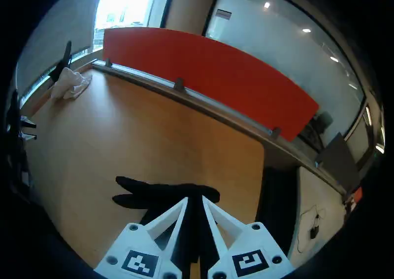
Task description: Fold towel
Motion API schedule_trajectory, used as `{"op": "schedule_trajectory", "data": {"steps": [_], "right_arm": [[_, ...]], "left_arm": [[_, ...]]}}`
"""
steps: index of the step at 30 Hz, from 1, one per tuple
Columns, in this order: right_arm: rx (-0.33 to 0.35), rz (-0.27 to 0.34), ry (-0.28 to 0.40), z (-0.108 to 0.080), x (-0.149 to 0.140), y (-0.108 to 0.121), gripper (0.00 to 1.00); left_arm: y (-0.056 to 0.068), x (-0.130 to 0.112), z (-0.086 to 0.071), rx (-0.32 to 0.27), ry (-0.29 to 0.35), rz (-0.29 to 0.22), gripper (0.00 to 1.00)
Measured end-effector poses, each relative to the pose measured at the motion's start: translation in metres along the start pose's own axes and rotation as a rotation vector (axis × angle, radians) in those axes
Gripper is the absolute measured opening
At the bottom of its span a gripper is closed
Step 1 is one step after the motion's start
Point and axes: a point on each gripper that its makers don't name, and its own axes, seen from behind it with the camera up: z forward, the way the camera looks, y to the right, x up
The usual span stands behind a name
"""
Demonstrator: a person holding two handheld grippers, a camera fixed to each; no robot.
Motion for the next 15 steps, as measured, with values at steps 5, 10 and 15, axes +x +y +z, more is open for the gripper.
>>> {"op": "schedule_trajectory", "data": {"steps": [5, 10, 15], "right_arm": [[-0.012, 0.023, -0.019, -0.004, -0.02, 0.003, 0.05], [-0.021, 0.04, -0.038, -0.008, -0.038, 0.003, 0.05], [-0.027, 0.058, -0.064, -0.009, -0.058, 0.002, 0.05]], "left_arm": [[0.0, -0.001, 0.0, -0.001, -0.003, 0.006, 0.96], [0.0, -0.001, -0.001, 0.0, -0.004, 0.008, 0.96], [0.0, -0.002, -0.001, -0.001, -0.005, 0.011, 0.96]]}}
